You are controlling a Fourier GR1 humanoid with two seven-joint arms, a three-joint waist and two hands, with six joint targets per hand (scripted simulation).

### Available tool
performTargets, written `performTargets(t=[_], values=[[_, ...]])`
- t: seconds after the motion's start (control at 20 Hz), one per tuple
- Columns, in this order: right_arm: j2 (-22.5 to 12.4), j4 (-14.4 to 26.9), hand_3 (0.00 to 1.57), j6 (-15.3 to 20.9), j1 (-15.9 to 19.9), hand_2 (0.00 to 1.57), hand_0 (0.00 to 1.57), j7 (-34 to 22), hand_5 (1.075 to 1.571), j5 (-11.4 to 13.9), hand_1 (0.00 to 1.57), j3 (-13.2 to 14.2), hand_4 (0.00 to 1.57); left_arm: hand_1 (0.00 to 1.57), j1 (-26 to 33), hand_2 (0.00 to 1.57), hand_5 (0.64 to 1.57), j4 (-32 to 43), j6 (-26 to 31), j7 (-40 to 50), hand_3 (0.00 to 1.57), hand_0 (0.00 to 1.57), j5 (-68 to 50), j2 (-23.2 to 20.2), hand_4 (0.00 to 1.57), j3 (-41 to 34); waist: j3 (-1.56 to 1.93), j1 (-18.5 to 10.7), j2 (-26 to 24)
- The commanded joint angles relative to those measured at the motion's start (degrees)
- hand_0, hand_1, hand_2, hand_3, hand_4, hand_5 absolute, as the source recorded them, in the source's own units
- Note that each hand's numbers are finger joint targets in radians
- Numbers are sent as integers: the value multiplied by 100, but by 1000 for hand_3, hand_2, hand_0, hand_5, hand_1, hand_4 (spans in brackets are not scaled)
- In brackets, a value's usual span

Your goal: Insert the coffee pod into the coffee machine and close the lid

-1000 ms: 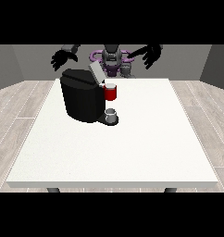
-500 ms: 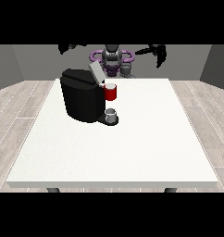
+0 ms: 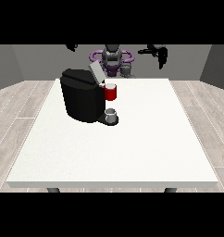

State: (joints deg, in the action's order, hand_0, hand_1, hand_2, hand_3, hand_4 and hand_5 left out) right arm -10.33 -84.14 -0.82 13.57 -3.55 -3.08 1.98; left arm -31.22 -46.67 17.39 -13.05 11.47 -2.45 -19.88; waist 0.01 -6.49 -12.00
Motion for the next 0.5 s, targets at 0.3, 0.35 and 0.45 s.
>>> performTargets(t=[0.3, 0.35, 0.45], values=[[196, 661, 0, 140, 648, 0, 0, 195, 1571, 86, 0, 192, 0, 0, 594, 0, 1571, -1389, 92, 325, 0, 0, -522, 237, 103, 436, 2, -492, 554], [12, 652, 0, -447, 196, 0, 0, 601, 1571, -130, 0, 193, 0, 0, 786, 0, 1571, -1648, 166, 674, 0, 0, -649, 111, 0, 394, 2, -229, 472], [-22, 1028, 0, -50, 722, 0, 0, 460, 1571, 25, 0, 431, 0, 0, 995, 0, 1571, -1870, 46, 460, 0, 0, -625, 240, 0, 681, 2, -525, 703]])
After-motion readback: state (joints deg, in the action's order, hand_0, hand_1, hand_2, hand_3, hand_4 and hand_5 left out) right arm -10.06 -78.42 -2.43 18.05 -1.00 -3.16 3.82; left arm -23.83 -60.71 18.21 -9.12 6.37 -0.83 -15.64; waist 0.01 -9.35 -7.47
